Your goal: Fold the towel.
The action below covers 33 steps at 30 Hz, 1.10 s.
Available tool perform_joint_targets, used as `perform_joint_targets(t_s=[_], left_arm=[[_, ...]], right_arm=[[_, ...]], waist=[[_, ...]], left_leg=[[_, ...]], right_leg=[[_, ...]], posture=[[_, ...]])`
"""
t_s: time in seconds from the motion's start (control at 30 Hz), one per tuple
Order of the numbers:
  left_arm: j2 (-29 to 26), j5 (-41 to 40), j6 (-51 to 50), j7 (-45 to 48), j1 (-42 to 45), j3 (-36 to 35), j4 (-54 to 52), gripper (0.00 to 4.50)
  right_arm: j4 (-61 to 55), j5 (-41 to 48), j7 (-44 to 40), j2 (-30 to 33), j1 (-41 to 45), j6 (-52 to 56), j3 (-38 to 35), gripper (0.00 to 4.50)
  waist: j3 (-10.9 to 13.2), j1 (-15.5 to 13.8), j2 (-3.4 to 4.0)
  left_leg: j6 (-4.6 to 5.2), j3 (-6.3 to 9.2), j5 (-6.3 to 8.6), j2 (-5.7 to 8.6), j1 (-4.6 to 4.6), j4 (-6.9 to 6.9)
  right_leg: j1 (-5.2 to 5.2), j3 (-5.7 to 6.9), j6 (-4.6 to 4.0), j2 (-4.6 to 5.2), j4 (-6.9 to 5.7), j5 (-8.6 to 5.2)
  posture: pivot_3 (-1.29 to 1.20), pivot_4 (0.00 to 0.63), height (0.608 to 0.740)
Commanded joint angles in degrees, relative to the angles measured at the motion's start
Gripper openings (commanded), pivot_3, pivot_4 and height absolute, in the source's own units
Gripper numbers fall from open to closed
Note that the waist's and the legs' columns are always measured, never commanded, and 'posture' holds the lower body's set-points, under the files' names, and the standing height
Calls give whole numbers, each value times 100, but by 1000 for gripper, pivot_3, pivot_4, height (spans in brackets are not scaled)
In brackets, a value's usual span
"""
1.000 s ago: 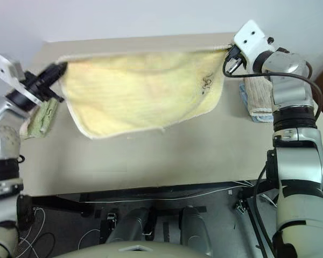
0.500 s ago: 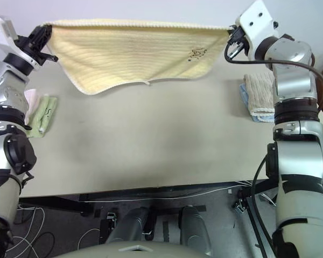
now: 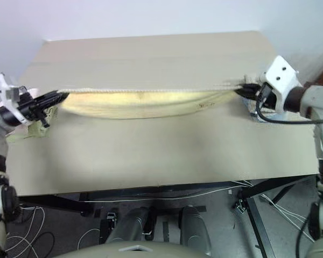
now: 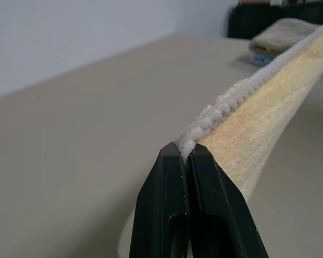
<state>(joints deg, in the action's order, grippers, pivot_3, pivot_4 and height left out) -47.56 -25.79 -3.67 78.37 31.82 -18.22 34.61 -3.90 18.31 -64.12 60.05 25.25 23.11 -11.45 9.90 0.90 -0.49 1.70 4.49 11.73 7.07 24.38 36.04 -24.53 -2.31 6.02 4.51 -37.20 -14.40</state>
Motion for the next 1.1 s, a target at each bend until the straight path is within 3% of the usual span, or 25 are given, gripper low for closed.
perform_joint_targets(t_s=[0.03, 0.37, 0.57, 0.67, 0.83, 0.97, 1.1], left_arm=[[-315, -177, -318, 132, -567, -158, -813, 30], [-572, -347, -1232, -65, -2332, -281, -2428, 30], [-538, -436, -1423, -269, -3206, -550, -2919, 30], [-603, -554, -1625, -323, -3403, -719, -3044, 30], [-828, -54, -975, -241, -3754, -745, -2802, 30], [-906, -286, -1260, -262, -3689, -824, -2965, 30], [-662, 231, -388, -644, -3302, -533, -2449, 30]], right_arm=[[-859, 649, -384, 278, -456, 477, -566, 0], [-1734, 844, -606, 557, -1931, 930, -776, 0], [-2132, 965, -906, 632, -2994, 1034, -1456, 0], [-2201, 1081, -1113, 733, -3179, 1121, -1762, 0], [-2005, 1020, -2052, 981, -3733, 840, -2226, 0], [-1830, 872, -2448, 1147, -3988, 571, -2299, 0], [-1395, 779, -2030, 1147, -3269, 343, -1399, 0]], waist=[[0, 2, 1], [0, -24, 0], [0, -40, 1], [1, -33, 2], [0, -31, 3], [0, -36, 3], [0, -34, 6]], left_leg=[[-1, 0, 1, 0, 0, -1], [6, -3, 9, -3, 3, -3], [6, -4, 10, -4, 4, -12], [7, -4, 11, -5, 4, -9], [7, -6, 11, -11, 3, -17], [18, -7, 18, -14, 4, -30], [24, -12, 22, -13, 1, -36]], right_leg=[[0, -1, 0, 1, 1, 0], [8, -2, -22, 11, 23, -13], [8, -1, -23, 13, 31, -15], [13, -1, -27, 14, 35, -17], [22, 1, -29, 14, 60, -19], [32, 5, -28, 14, 95, -18], [31, 5, -27, 14, 108, -17]], posture=[[0, 150, 740], [0, 150, 740], [0, 150, 740], [0, 150, 740], [0, 150, 740], [0, 150, 740], [0, 150, 740]])
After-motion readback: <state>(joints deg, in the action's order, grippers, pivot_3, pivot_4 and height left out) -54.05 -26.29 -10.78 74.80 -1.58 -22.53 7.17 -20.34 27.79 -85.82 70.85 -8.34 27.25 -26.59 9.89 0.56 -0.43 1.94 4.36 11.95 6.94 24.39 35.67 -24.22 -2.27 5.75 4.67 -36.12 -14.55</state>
